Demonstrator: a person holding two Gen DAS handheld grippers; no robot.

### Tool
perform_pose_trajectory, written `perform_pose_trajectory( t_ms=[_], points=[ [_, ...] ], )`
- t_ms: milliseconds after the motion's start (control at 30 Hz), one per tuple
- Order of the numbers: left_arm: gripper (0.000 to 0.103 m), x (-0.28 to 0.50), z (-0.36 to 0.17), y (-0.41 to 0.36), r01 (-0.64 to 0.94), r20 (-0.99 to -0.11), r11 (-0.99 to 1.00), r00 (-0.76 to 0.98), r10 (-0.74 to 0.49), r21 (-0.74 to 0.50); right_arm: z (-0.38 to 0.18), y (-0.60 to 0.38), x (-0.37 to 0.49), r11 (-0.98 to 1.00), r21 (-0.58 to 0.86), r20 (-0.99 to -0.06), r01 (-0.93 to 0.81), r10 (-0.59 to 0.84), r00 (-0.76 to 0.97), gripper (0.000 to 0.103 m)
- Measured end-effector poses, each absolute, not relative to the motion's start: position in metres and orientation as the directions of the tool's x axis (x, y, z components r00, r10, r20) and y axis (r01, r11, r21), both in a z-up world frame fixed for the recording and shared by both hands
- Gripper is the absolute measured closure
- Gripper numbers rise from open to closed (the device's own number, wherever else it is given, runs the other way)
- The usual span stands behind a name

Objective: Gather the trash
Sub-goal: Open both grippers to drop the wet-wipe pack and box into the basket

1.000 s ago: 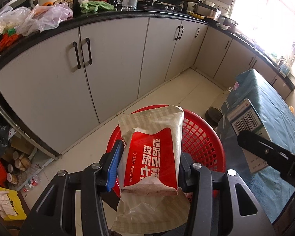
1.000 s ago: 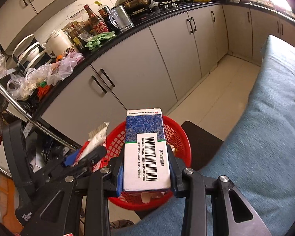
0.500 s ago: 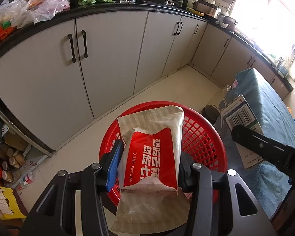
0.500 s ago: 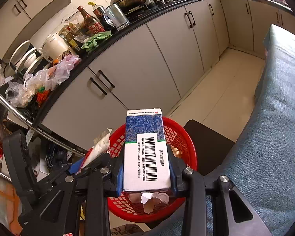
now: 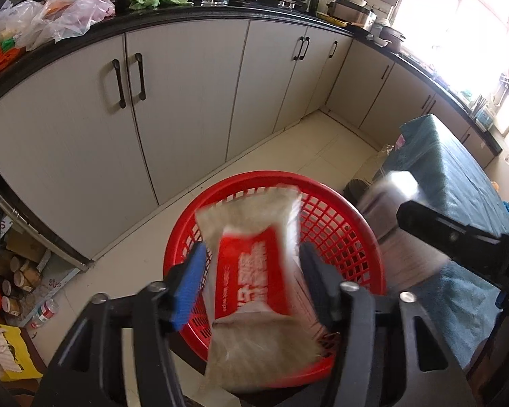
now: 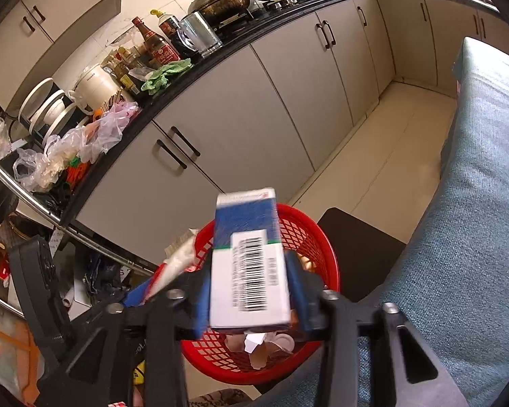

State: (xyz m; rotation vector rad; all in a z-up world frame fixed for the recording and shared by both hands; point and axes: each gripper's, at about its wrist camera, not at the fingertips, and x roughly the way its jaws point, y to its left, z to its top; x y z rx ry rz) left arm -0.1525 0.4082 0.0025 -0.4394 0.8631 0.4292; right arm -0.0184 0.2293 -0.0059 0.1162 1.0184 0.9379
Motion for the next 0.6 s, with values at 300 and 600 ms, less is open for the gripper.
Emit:
perform_pose_trajectory(
  t_ms=[300, 600],
  points=[
    [0.026, -0.163, 0.011, 0.409, -0.536, -0.785, 0.812, 0.595, 0.169, -0.231, -0.004, 0.218, -0.015, 0.617, 0.535, -0.64, -0.577, 0.742, 0.2, 0.032],
    [0.017, -0.185, 0.042, 0.39, -0.538, -0.731, 0.831, 0.623, 0.279, -0.141, 0.012, 0.21, -0.031, 0.646, 0.459, -0.641, -0.609, 0.716, 0.277, 0.032]
  ],
)
